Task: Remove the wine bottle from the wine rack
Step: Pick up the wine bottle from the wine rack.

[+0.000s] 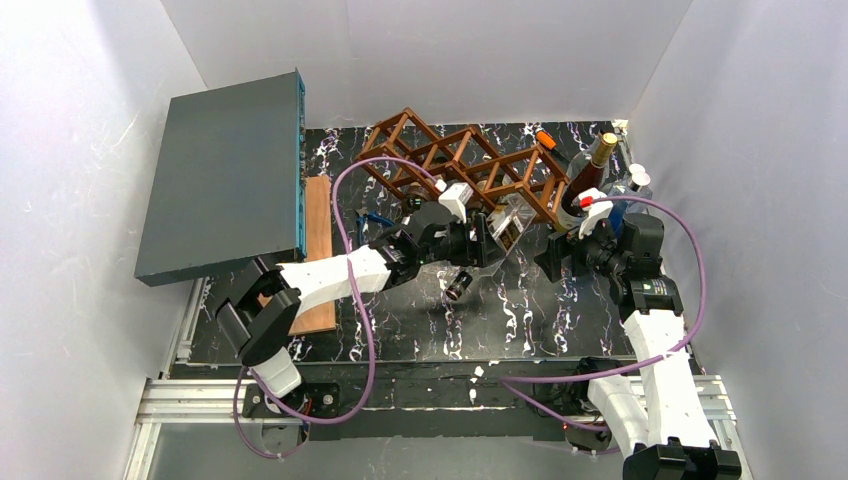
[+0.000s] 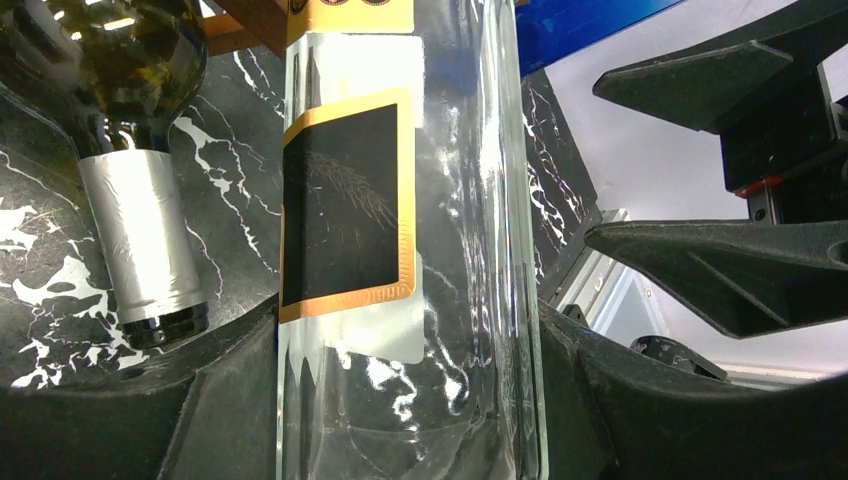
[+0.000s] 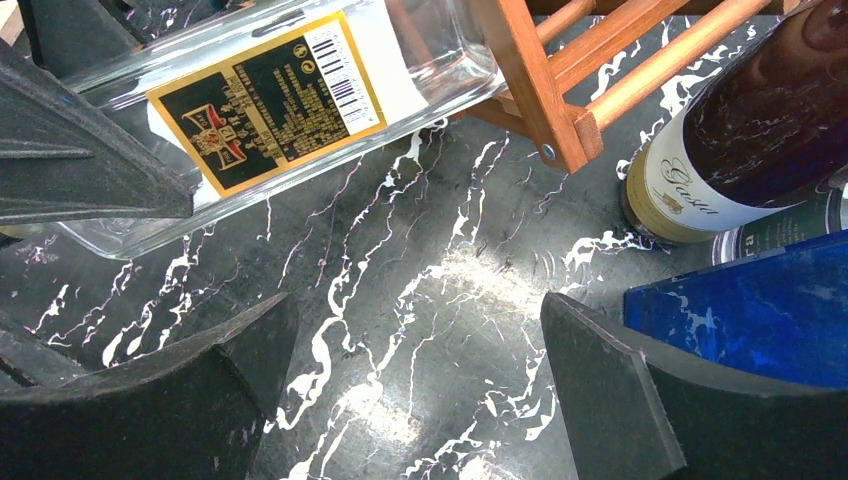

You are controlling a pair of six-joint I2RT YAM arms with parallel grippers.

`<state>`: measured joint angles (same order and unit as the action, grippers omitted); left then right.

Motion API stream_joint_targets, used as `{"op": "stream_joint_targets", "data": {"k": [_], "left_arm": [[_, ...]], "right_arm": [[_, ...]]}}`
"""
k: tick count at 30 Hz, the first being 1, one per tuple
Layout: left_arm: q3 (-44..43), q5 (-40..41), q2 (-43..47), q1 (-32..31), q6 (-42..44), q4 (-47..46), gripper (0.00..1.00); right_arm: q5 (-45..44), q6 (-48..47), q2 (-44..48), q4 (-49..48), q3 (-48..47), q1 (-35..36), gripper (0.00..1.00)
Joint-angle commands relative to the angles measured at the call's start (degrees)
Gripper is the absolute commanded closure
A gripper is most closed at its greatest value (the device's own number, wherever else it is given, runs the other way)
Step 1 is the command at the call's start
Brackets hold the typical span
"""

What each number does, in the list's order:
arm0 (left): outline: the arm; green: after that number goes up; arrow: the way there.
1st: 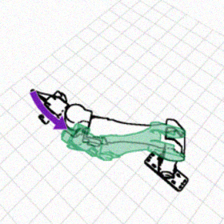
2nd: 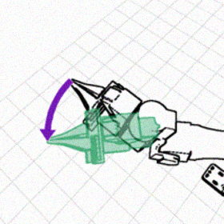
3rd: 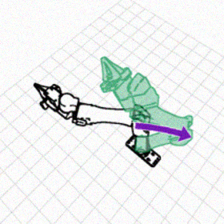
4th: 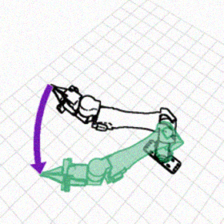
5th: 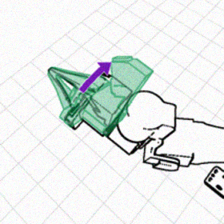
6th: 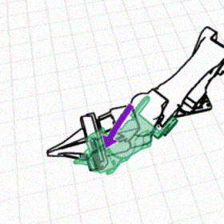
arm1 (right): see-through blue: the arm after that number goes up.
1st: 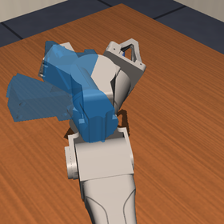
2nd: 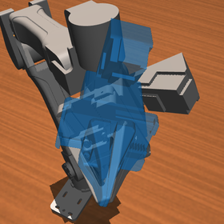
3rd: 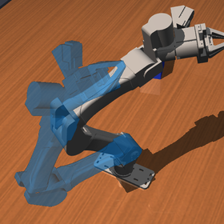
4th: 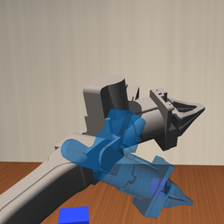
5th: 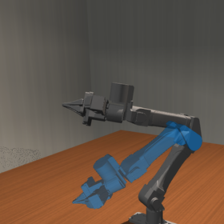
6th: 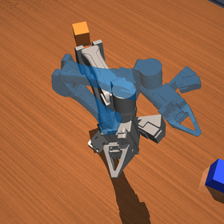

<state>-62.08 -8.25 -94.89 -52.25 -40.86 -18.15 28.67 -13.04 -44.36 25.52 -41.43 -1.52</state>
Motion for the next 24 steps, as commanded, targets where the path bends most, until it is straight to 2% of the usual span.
{"op": "stream_joint_targets", "data": {"k": [1,24], "left_arm": [[-0.1,-0.4,7.4,-0.4,1.5,-8.7,1.0],[5.4,0.0,12.5,-0.6,1.1,-8.6,1.0]], "right_arm": [[1.1,-0.6,0.1,-1.2,0.0,-0.4,0.0],[2.9,-1.2,-0.1,-0.8,-0.1,-0.5,0.0]]}}
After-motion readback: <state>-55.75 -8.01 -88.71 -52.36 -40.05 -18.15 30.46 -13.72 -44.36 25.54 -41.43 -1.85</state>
